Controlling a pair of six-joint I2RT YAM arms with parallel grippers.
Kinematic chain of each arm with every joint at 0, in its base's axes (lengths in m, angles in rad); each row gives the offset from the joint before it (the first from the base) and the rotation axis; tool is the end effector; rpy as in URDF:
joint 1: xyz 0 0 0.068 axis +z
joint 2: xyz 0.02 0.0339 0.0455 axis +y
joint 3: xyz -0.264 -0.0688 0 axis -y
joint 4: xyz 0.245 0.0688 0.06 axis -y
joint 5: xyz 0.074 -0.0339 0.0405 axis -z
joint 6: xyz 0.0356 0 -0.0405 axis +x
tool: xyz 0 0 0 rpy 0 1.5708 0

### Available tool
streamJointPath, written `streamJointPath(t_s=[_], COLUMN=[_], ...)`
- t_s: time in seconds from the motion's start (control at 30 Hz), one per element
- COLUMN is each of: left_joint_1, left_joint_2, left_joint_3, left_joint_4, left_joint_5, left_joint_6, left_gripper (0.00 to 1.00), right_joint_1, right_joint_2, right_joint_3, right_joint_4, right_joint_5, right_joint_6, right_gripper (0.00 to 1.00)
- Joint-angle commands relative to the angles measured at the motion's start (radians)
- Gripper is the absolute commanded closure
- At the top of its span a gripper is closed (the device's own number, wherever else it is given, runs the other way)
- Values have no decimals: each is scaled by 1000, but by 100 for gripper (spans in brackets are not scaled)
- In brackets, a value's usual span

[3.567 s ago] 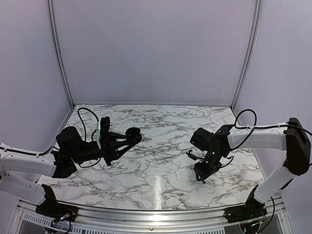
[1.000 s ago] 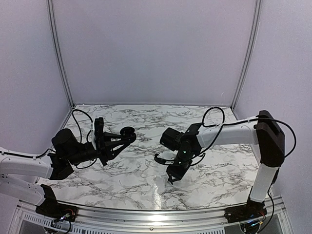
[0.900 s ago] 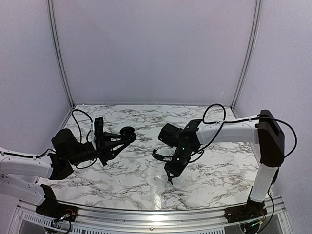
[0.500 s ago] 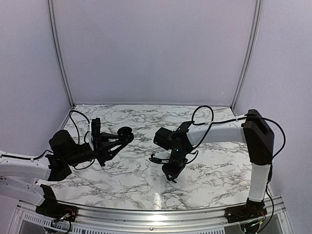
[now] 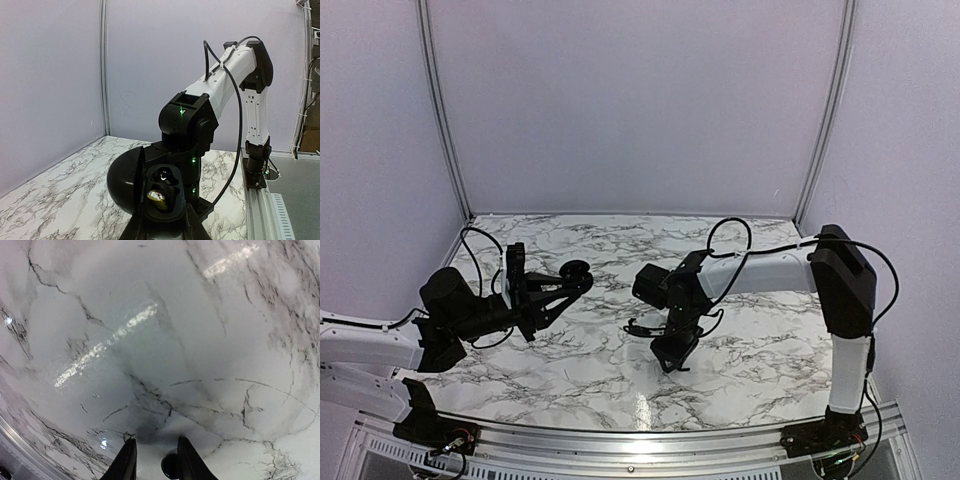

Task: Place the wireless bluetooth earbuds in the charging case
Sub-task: Pick up the right earbud from the center of the board.

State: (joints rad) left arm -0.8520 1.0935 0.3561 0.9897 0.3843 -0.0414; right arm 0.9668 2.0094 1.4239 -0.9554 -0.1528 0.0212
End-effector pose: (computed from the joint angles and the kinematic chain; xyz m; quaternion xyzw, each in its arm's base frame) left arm 0.1375 -0.1774 0.2544 0.3758 0.4930 -0.4407 0.6492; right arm 0.2072 0.3099 0.1580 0.4550 -0.8871 -0.0743 0.0231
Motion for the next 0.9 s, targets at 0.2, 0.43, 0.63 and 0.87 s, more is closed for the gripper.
streamJointPath(t_s=[0.2,0.43,0.63,0.87], left_joint_1=[8,10,10,9], left_joint_2=[0,-1,-9,-5], left_joint_3=[-1,-2,-3,-2], left_joint_4=[10,10,10,10], left_joint_5=[5,10,5,10], left_joint_6=[7,2,-3,-2], left_gripper=[100,100,100,100], right_joint_1=[16,15,15,16], right_joint_2=[-46,-35,-23,-25], right_joint_3=[15,13,3,-26], right_joint_4=[-46,-55,-61,-48], right_joint_5=[36,39,61,69], right_joint_6=[-18,-65,-82,-87], right_gripper=[65,63,65,70])
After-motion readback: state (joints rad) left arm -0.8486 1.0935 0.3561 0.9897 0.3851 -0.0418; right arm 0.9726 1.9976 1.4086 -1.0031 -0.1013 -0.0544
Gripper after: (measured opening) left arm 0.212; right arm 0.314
